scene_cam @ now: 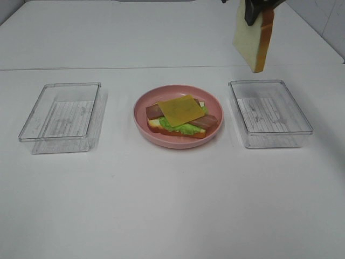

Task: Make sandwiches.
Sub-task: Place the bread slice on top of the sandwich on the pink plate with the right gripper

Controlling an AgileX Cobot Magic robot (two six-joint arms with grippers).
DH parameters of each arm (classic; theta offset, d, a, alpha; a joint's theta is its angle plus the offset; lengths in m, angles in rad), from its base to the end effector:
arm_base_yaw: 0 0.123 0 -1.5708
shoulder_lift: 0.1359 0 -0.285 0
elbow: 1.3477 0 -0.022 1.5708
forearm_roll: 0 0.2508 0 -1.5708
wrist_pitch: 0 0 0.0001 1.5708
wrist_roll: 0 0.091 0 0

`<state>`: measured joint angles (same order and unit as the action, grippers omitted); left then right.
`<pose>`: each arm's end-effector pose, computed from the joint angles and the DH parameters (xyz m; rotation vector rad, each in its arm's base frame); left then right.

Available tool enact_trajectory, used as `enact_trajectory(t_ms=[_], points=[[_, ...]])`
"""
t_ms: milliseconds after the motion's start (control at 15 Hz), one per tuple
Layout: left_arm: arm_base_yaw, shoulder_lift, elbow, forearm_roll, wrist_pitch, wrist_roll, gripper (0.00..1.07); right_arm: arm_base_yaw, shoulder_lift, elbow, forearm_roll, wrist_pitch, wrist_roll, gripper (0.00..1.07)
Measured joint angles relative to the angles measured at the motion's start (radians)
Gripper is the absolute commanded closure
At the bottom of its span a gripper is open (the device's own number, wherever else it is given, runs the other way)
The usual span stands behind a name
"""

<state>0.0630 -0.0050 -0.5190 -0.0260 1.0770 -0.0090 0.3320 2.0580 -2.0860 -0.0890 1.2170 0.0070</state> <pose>-0.0084 -0.0026 0.2812 -0.0715 2.0351 0.0029 0.4316 0.1408 0.3242 -0.4454 2.6271 -0.0120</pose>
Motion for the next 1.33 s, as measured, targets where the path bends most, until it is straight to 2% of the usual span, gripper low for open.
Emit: enact_trajectory(t_ms=[67, 267, 467, 933, 1133, 1333], points=[[0.0, 0.0, 0.0, 0.0, 0.0, 0.0, 0.15, 0.0, -0.011, -0.001, 0.096, 0.004, -0.026, 1.07], [0.0, 0.0, 0.0, 0.0, 0.0, 0.001, 0.15, 0.001, -0.006, -0.001, 0.224, 0.005, -0.054, 1.07], [0.0, 0.0, 0.0, 0.0, 0.0, 0.001, 0.15, 0.003, 0.002, -0.001, 0.298, 0.005, -0.072, 1.07], [0.0, 0.0, 0.0, 0.0, 0.0, 0.001, 0.15, 0.003, 0.119, -0.001, 0.649, 0.003, -0.157, 1.07], [0.0, 0.0, 0.0, 0.0, 0.0, 0.001, 0.15, 0.003, 0.179, -0.001, 0.723, 0.002, -0.182, 1.07], [0.0, 0.0, 0.0, 0.0, 0.0, 0.001, 0.15, 0.003, 0.227, -0.001, 0.728, 0.002, -0.194, 1.07]])
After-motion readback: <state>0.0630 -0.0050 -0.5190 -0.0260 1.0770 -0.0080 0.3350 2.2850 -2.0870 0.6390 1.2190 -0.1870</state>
